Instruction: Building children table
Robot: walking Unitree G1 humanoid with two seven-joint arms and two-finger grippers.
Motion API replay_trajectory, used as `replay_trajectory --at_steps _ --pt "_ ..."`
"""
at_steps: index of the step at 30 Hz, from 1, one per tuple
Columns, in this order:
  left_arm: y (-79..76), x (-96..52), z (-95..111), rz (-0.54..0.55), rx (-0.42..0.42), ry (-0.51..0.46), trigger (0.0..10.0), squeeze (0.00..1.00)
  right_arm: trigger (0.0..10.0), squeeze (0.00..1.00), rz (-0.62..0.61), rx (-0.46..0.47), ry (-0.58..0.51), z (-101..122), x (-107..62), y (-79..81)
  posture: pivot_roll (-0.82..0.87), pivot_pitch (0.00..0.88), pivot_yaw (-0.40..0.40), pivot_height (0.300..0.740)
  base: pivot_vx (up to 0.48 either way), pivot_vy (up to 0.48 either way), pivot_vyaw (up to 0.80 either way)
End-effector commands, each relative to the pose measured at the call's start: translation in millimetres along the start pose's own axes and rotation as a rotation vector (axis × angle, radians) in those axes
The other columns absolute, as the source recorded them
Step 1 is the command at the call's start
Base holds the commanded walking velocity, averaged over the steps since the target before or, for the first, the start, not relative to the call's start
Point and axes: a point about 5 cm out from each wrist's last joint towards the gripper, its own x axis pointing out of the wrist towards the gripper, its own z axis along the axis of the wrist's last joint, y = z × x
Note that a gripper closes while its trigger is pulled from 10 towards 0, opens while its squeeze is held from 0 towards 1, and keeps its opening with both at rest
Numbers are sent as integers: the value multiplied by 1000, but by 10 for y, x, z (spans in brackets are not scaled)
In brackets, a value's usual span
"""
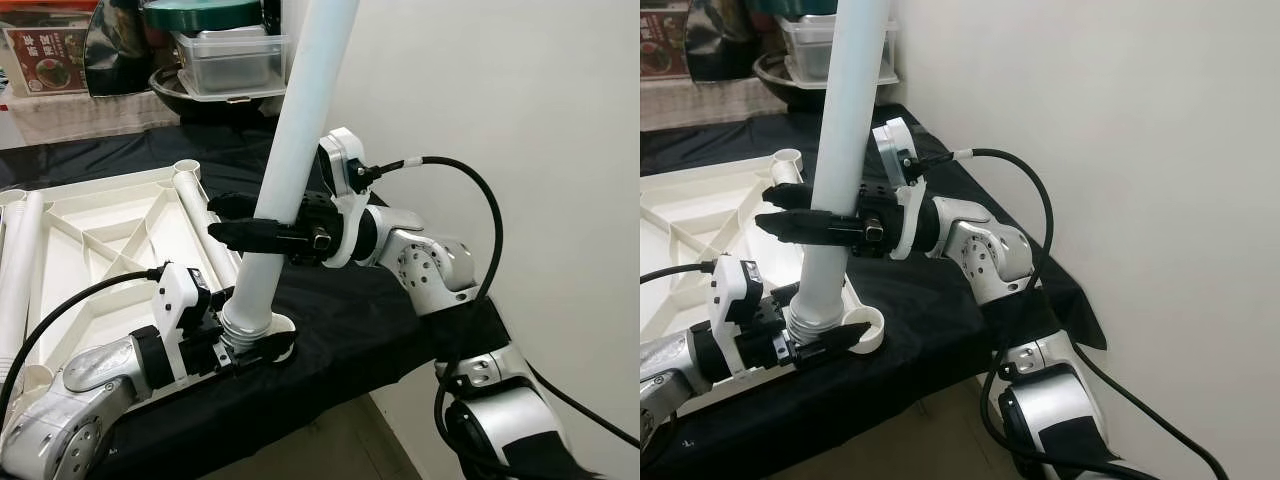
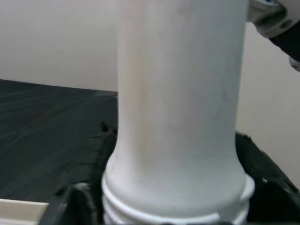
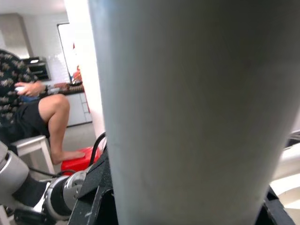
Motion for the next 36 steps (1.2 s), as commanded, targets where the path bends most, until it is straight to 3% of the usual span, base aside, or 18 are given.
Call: replay_trajectory --at_steps 1,6,7,8,9,11,12,13,17,18,19,27,31,32,35,36 --pt "-56 75 6 -39 4 -24 0 0 10000 0 67 5 -33 -5 151 78 106 0 -65 740 0 0 0" --pt "-99 73 -29 -64 -1 -17 0 0 10000 0 48 7 -43 0 149 78 101 0 -63 740 0 0 0" --pt "-110 73 -48 -65 1 -9 0 0 10000 0 -28 9 -61 17 148 17 100 0 -66 740 0 0 0" --pt "-110 73 -48 -65 1 -9 0 0 10000 0 -28 9 -61 17 148 17 100 0 -66 740 0 0 0" --pt "-116 74 -60 -64 3 -2 0 0 10000 988 -83 12 -75 27 145 -28 102 0 -70 740 0 0 0" --pt "-116 74 -60 -64 3 -2 0 0 10000 988 -83 12 -75 27 145 -28 102 0 -70 740 0 0 0" --pt "-101 80 -63 -47 24 12 5294 0 10000 1000 -209 13 -102 40 125 -135 105 0 -72 740 0 0 0" --pt "-81 85 -58 -27 47 21 10000 0 10000 1000 -322 14 -115 40 100 -225 104 0 -72 740 0 0 0" --pt "-58 92 -48 -6 72 27 10000 0 10000 1000 -425 14 -122 37 72 -299 104 0 -72 740 0 0 0" --pt "148 129 -54 197 173 74 10000 0 10000 0 -634 71 -171 31 -27 -394 98 0 -69 740 0 0 0" --pt "235 141 -60 284 222 99 10000 0 10000 0 -690 93 -184 7 -57 -399 98 0 -69 740 0 0 0" --pt "387 269 -133 452 364 213 10000 0 10000 0 -713 192 -205 -170 52 -256 82 0 -63 740 0 0 0" --pt "386 318 -174 461 368 217 10000 0 10000 0 -714 246 -236 -211 103 -245 81 0 -64 740 0 0 0" --pt "353 387 -206 449 353 207 10000 0 10000 0 -714 316 -285 -242 158 -238 82 0 -65 740 0 0 0" --pt "317 453 -216 439 345 196 10000 0 10000 0 -734 344 -312 -258 194 -238 82 0 -65 740 0 0 0" --pt "273 524 -214 425 336 180 10000 0 5451 0 -761 356 -337 -273 220 -245 82 0 -65 740 0 0 0"
